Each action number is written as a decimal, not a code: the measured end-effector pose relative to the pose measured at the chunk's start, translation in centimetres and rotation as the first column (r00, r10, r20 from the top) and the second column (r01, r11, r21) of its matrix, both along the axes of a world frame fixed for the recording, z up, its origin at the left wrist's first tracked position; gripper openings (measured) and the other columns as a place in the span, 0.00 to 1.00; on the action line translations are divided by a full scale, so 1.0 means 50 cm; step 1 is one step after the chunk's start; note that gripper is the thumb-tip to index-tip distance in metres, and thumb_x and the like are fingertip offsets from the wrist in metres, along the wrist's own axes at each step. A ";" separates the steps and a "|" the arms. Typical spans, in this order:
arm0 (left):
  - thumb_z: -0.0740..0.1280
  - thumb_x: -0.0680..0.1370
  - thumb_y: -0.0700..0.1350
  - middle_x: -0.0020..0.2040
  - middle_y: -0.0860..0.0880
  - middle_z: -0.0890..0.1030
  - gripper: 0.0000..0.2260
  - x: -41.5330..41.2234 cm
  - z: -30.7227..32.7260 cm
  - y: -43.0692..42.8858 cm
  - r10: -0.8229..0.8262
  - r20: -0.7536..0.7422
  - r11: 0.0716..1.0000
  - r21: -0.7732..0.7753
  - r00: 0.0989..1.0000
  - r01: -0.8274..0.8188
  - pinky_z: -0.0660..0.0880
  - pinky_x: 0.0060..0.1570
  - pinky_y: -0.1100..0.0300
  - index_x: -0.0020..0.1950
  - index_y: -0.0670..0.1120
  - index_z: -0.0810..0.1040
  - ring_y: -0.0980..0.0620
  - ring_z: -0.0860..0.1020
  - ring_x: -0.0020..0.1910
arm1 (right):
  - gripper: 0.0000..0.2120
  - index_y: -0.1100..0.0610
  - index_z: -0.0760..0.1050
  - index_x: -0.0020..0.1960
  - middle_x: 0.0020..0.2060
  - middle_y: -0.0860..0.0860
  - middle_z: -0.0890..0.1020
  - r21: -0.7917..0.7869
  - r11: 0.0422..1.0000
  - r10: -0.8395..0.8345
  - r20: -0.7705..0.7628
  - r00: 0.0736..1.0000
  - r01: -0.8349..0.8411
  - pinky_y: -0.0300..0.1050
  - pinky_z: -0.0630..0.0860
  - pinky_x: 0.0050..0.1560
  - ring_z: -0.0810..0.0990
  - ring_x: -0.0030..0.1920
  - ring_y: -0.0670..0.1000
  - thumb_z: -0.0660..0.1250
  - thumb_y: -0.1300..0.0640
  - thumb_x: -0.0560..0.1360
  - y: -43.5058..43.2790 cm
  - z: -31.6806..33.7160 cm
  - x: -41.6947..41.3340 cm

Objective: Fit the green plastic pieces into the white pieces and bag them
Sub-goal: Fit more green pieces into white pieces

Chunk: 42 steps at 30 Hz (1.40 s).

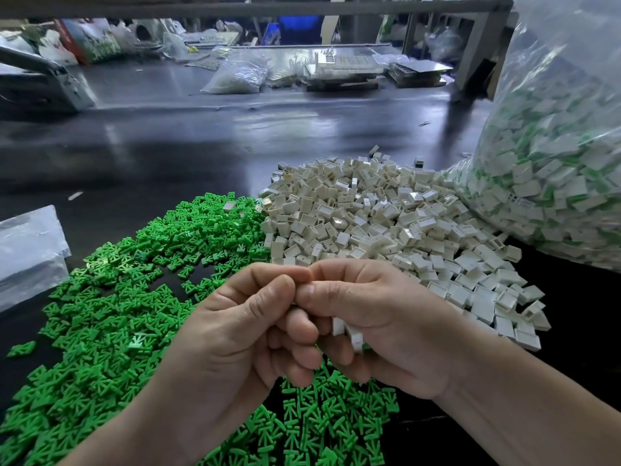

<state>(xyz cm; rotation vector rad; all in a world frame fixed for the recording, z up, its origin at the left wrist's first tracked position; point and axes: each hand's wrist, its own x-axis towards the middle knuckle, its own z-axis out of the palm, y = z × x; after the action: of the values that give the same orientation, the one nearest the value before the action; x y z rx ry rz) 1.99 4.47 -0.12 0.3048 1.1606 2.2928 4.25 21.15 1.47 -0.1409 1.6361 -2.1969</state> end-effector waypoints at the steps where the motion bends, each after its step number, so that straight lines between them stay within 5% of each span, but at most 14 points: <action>1: 0.82 0.63 0.48 0.29 0.43 0.80 0.18 0.001 0.000 0.001 0.013 -0.008 1.000 0.004 1.000 -0.013 0.76 0.23 0.61 0.48 0.44 0.84 0.49 0.80 0.24 | 0.07 0.56 0.79 0.48 0.30 0.49 0.77 -0.003 1.000 0.003 -0.008 1.000 -0.003 0.34 0.65 0.18 0.71 0.23 0.44 0.68 0.54 0.74 -0.002 -0.001 -0.001; 5: 0.78 0.68 0.48 0.32 0.41 0.81 0.17 -0.004 0.000 0.005 0.072 -0.092 0.997 0.014 0.993 -0.071 0.78 0.26 0.59 0.53 0.43 0.82 0.47 0.81 0.27 | 0.12 0.55 0.78 0.39 0.26 0.49 0.77 -0.067 0.997 0.030 -0.023 0.999 -0.031 0.33 0.64 0.20 0.70 0.23 0.43 0.64 0.53 0.79 -0.007 0.000 -0.009; 8: 0.74 0.72 0.48 0.35 0.39 0.82 0.12 -0.007 0.000 0.002 0.123 -0.318 0.974 -0.142 0.940 -0.175 0.78 0.26 0.57 0.51 0.45 0.80 0.43 0.82 0.30 | 0.14 0.58 0.74 0.36 0.25 0.50 0.74 -0.121 0.992 0.045 0.017 0.999 -0.043 0.34 0.62 0.19 0.69 0.22 0.43 0.62 0.54 0.78 -0.001 -0.005 -0.016; 12: 0.67 0.75 0.52 0.33 0.47 0.83 0.04 0.005 -0.004 -0.003 0.146 -0.713 0.796 -0.327 0.686 -0.509 0.77 0.27 0.61 0.47 0.55 0.78 0.49 0.81 0.28 | 0.10 0.58 0.72 0.37 0.31 0.54 0.72 -0.157 0.987 0.045 0.116 0.992 -0.027 0.34 0.64 0.18 0.69 0.24 0.45 0.65 0.54 0.74 -0.001 -0.014 -0.016; 17: 0.65 0.77 0.55 0.33 0.55 0.82 0.04 0.000 -0.002 -0.014 0.119 -0.861 0.621 -0.323 0.494 -0.714 0.73 0.30 0.72 0.48 0.56 0.76 0.57 0.81 0.30 | 0.05 0.55 0.73 0.41 0.31 0.49 0.77 -0.356 0.934 0.103 0.154 0.983 -0.042 0.33 0.68 0.18 0.73 0.23 0.42 0.65 0.56 0.75 0.008 -0.009 -0.016; 21: 0.63 0.77 0.59 0.56 0.65 0.79 0.16 -0.033 -0.016 -0.028 -0.146 -0.871 0.415 -0.484 0.468 -0.770 0.72 0.45 0.72 0.65 0.64 0.73 0.65 0.78 0.51 | 0.06 0.59 0.74 0.45 0.39 0.54 0.80 -0.549 0.835 0.061 0.073 0.995 -0.011 0.34 0.72 0.18 0.79 0.26 0.45 0.70 0.61 0.71 0.031 0.005 -0.026; 24: 0.58 0.79 0.61 0.69 0.60 0.72 0.22 -0.044 -0.031 -0.020 -0.454 -0.791 0.245 -0.553 0.410 -0.796 0.66 0.60 0.59 0.73 0.63 0.65 0.61 0.66 0.65 | 0.13 0.58 0.78 0.51 0.40 0.56 0.80 -0.602 0.796 0.008 0.111 0.994 0.061 0.36 0.71 0.17 0.79 0.28 0.48 0.71 0.62 0.67 0.034 0.006 -0.027; 27: 0.65 0.77 0.55 0.64 0.50 0.78 0.19 -0.048 -0.039 -0.009 -0.629 -0.713 0.210 -0.540 0.310 -0.815 0.73 0.57 0.47 0.67 0.54 0.77 0.46 0.74 0.61 | 0.11 0.57 0.78 0.48 0.40 0.55 0.80 -0.545 0.833 -0.022 0.142 0.990 0.097 0.34 0.70 0.17 0.78 0.28 0.48 0.74 0.60 0.67 0.031 0.003 -0.026; 31: 0.72 0.74 0.46 0.54 0.50 0.82 0.12 -0.058 -0.043 -0.014 -0.621 -0.748 0.244 -0.468 0.234 -0.849 0.76 0.50 0.48 0.57 0.50 0.83 0.46 0.78 0.51 | 0.05 0.57 0.75 0.42 0.35 0.52 0.76 -0.398 0.896 -0.105 0.240 0.965 0.196 0.32 0.66 0.16 0.75 0.25 0.44 0.72 0.60 0.70 0.028 0.003 -0.029; 36: 0.71 0.75 0.45 0.48 0.49 0.80 0.17 -0.056 -0.047 -0.007 -0.646 -0.716 0.205 -0.496 0.264 -0.844 0.75 0.46 0.49 0.63 0.48 0.80 0.46 0.76 0.47 | 0.04 0.56 0.75 0.40 0.32 0.51 0.75 -0.325 0.915 -0.158 0.254 0.954 0.238 0.32 0.63 0.16 0.71 0.23 0.43 0.71 0.58 0.69 0.025 0.004 -0.028; 42: 0.69 0.76 0.50 0.47 0.53 0.77 0.09 -0.059 -0.045 -0.009 -0.591 -0.728 0.195 -0.547 0.347 -0.814 0.74 0.49 0.49 0.55 0.52 0.82 0.49 0.74 0.48 | 0.07 0.56 0.74 0.43 0.32 0.51 0.75 -0.279 0.937 -0.145 0.240 0.960 0.212 0.33 0.63 0.16 0.71 0.23 0.43 0.71 0.57 0.69 0.022 0.000 -0.025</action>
<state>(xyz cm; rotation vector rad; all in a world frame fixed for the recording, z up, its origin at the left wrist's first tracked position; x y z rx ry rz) -0.95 4.00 -2.38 1.0950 3.1510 0.5014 3.00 22.22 1.46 0.1668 1.2306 -2.4918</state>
